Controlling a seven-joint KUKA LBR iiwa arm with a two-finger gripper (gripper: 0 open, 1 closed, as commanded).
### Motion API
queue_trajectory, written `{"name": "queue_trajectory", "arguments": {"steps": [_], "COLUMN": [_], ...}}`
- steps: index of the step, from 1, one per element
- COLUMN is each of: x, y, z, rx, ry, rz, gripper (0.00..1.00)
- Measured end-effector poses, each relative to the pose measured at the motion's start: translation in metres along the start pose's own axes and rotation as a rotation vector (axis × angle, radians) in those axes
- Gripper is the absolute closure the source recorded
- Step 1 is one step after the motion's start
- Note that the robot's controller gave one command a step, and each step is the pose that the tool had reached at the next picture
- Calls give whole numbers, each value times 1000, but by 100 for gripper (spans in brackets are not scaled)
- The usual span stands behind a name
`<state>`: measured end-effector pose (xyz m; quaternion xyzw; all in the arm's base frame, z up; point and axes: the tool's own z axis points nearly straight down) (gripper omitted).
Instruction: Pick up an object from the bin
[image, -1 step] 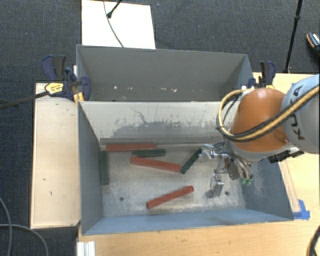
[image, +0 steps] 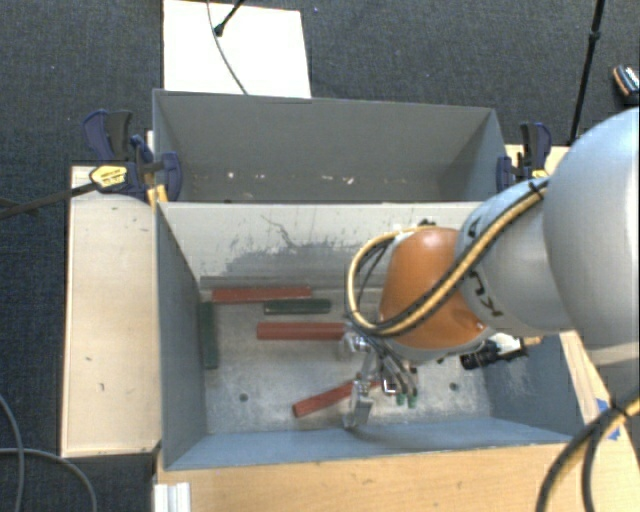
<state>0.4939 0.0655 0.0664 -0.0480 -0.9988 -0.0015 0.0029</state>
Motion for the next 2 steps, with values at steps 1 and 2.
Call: {"name": "queue_trajectory", "arguments": {"steps": [1, 2], "x": [-3, 0], "y": [-4, 6], "z": [-4, -158], "rx": [2, -1], "ry": [-7, -16], "rz": [5, 28], "gripper": [100, 100]}}
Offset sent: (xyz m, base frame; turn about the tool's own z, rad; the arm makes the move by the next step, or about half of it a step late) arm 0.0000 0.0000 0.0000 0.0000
